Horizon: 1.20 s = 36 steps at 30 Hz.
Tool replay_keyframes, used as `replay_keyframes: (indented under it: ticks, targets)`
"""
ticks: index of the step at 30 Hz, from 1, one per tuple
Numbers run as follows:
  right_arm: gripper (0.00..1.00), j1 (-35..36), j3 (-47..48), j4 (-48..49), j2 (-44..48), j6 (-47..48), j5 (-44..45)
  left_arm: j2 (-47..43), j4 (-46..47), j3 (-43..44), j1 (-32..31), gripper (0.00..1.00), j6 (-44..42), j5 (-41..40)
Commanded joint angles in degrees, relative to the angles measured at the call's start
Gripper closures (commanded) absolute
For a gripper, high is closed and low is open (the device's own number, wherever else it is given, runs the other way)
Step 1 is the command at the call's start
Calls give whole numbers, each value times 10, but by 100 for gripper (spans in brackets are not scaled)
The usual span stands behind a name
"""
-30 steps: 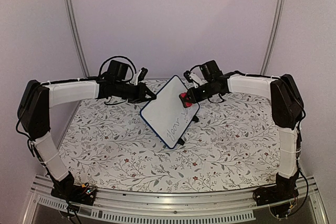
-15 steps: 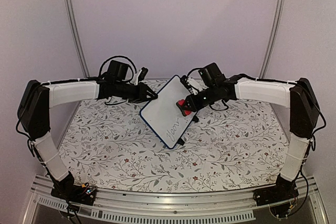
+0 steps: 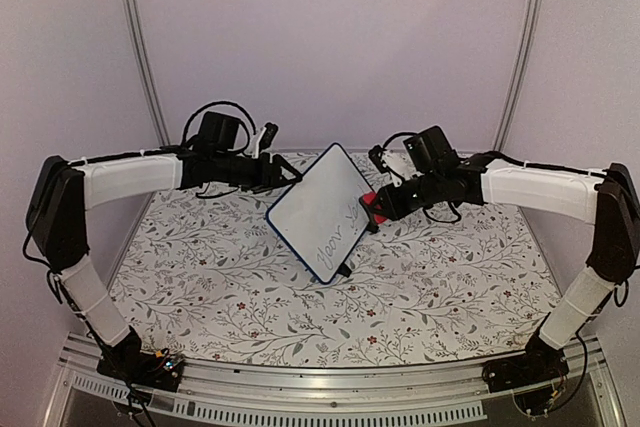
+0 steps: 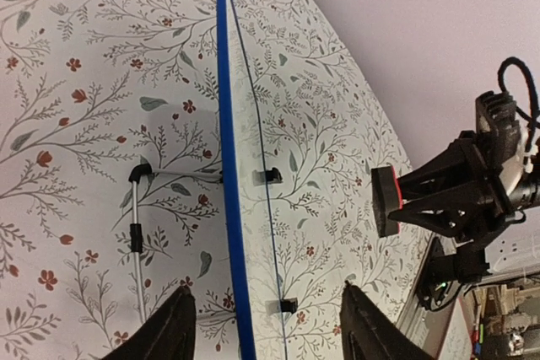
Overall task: Erase the whiteboard
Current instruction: Erase the whiteboard at the center of the board.
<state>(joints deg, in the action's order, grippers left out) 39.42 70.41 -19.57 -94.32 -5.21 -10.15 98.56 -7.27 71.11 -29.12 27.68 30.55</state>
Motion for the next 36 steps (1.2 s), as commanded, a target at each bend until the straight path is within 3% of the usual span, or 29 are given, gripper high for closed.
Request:
replay_keyframes:
  ticks: [1, 9, 14, 19, 23, 30, 36]
  targets:
    - [95, 0, -23, 22, 25, -11, 24, -27, 17, -10, 2, 36, -5, -6]
    - [95, 0, -41, 27, 30, -15, 24, -48, 19, -16, 2, 2, -19, -23]
    - [95, 1, -34, 35, 26, -19, 36, -65, 1, -12, 2, 0, -29, -54]
    - [95, 0, 41, 10, -29, -25, 77, -63, -75, 33, -11, 0, -27, -84]
    - [95, -7, 114, -3, -93, -17, 98, -74, -115, 34, -22, 6, -29, -101]
    - [95, -28, 193, -3, -169, -32, 134, -96, -84, -29, -24, 19, -57, -93]
    - [95, -29, 216, 7, -203, -60, 163, -80, -65, -39, -27, 40, -59, -79]
